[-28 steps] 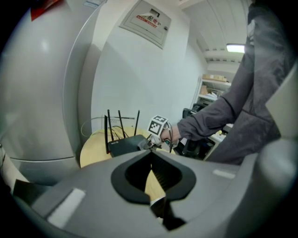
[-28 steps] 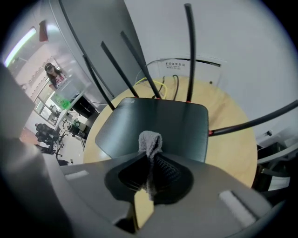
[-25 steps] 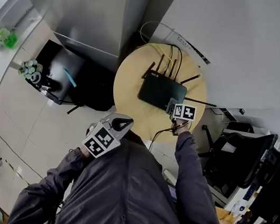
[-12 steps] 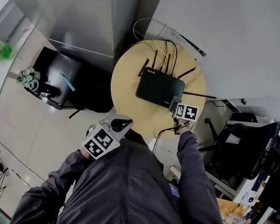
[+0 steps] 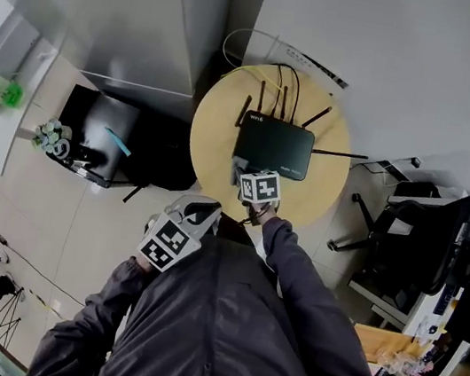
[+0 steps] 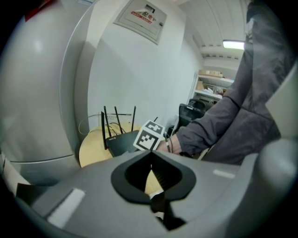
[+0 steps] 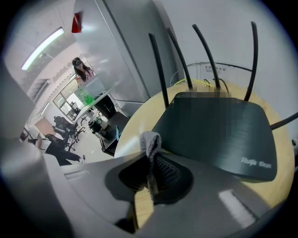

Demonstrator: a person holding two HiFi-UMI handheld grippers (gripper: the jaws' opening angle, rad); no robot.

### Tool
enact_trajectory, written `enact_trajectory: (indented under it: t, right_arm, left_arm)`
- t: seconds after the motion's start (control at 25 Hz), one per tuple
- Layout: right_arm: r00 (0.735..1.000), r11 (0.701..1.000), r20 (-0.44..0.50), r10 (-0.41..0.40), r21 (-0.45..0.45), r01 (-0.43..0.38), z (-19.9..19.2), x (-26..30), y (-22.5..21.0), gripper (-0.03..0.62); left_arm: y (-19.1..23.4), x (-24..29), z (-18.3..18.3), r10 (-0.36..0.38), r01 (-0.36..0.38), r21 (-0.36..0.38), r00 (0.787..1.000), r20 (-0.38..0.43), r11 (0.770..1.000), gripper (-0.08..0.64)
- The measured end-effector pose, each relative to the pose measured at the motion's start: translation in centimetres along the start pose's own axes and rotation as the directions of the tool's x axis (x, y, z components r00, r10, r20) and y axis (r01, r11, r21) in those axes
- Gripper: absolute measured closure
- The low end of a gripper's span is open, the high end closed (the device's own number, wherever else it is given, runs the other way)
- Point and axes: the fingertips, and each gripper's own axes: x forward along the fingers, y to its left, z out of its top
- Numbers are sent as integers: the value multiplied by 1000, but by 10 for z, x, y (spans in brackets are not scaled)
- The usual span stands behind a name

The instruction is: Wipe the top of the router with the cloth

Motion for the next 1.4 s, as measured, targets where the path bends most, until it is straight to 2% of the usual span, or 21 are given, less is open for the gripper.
enact_trajectory:
  t: [0.2, 0.32, 0.6, 1.12, 1.28, 1.4]
  right_arm:
    - [1000, 991, -4, -7, 131, 8, -10, 12, -12, 569]
    - [999, 984, -9, -33, 177, 34, -17, 8, -29, 569]
    - [994, 967, -21, -105, 233, 107, -39, -19, -80, 569]
    - [972, 917, -30, -233, 327, 230, -81, -75, -167, 569]
    - [977, 930, -26, -213, 300, 211, -84, -75, -165, 569]
    - [984, 950, 13, -180, 263, 171, -77, -80, -143, 569]
  left_arm:
    - [3, -10, -6, 32, -32, -20, 999, -5, 999, 560]
    - [4, -12, -8, 36, -36, -22, 999, -5, 999, 560]
    - [-5, -4, -4, 4, -4, -1, 1000, -9, 1000, 560]
    - [-17, 12, 0, -53, 54, 33, 998, -39, 998, 560]
    - [-20, 16, 0, -59, 61, 39, 997, -48, 997, 560]
    - [-19, 17, 1, -60, 62, 40, 997, -49, 997, 560]
